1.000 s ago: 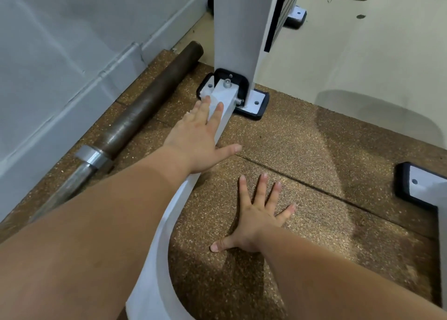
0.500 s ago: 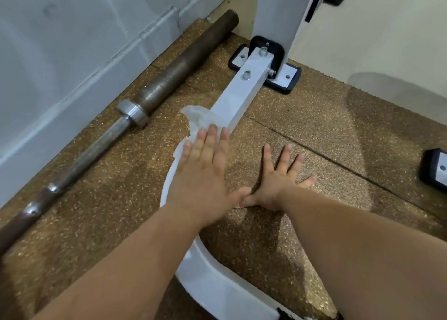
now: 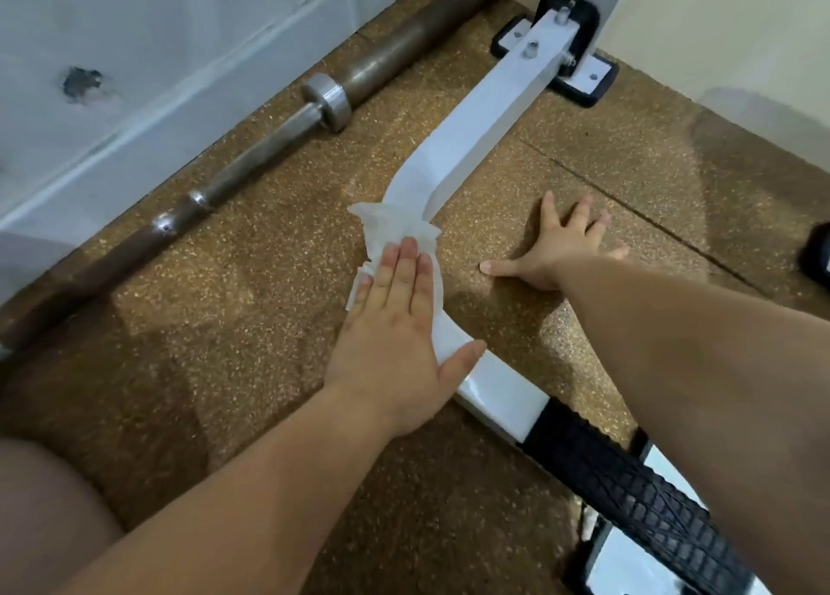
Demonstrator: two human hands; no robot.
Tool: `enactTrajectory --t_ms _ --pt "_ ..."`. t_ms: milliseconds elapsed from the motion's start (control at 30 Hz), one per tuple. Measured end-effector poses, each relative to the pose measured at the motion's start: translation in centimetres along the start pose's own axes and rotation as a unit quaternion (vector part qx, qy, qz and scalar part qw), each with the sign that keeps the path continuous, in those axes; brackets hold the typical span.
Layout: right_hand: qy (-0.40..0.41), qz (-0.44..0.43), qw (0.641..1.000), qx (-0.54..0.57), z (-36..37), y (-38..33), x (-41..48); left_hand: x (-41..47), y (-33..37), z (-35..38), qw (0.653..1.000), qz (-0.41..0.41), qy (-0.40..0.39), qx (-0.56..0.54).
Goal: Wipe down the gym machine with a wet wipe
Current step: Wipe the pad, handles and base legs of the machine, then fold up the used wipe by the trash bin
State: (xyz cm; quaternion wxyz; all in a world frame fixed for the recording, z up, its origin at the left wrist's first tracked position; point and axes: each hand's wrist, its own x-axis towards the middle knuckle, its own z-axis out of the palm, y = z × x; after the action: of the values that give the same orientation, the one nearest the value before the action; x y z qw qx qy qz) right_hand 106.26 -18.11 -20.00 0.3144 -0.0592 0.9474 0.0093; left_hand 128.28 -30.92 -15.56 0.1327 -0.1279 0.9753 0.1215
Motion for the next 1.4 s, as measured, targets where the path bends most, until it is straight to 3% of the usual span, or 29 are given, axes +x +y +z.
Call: enactTrajectory --t_ms 100,167,267,367,567,767,867,967,1033,1133,1200,1400 --pt "0.076 -0.048 0.996 -0.003 1.2 -0.2 -2.8 -1.3 0.9 -0.2 1.0 0.0 -0.014 -0.019" --pt "0.106 -0.115 0.981 0.117 2.4 0.3 -5.4 -2.3 1.4 0.0 1.0 0.008 -0.017 -0.014" --pt "0.103 -0.2 0.931 0.288 3.7 1.5 -10.6 -4.2 2.3 0.8 0.999 0.018 -0.019 -0.033" --pt "0.066 -0.234 0.907 0.345 3.6 2.2 -15.2 -5.9 3.3 1.1 0.997 0.034 -0.039 -0.052" --pt "0.037 -0.203 0.923 0.325 3.1 2.3 -19.0 -8.9 5.4 1.0 0.99 0.086 -0.11 -0.016" --pt "0.072 -0.154 0.972 0.16 2.7 2.6 -21.0 -10.6 5.7 0.7 0.966 0.206 -0.146 0.062" --pt "0.093 -0.137 0.967 0.194 2.1 2.2 -21.7 -11.5 4.8 0.7 0.973 0.207 -0.107 0.0" --pt "0.054 -0.131 0.935 0.326 1.2 1.1 -23.1 -12.8 3.5 0.3 0.971 0.124 0.043 -0.198" --pt "-0.008 -0.118 0.899 0.422 0.7 0.5 -24.2 -14.0 2.9 -0.9 0.922 -0.029 0.12 -0.368" --pt "-0.076 -0.121 0.866 0.48 0.0 -0.7 -27.0 -16.4 3.5 -3.7 0.76 -0.245 0.094 -0.595" --pt "-0.102 -0.131 0.859 0.485 -0.6 -1.5 -29.4 -18.5 4.3 -5.3 0.671 -0.304 0.08 -0.671" --pt "-0.181 -0.155 0.832 0.501 -1.9 -3.4 -37.7 -23.6 5.8 -10.9 0.467 -0.373 0.121 -0.792"
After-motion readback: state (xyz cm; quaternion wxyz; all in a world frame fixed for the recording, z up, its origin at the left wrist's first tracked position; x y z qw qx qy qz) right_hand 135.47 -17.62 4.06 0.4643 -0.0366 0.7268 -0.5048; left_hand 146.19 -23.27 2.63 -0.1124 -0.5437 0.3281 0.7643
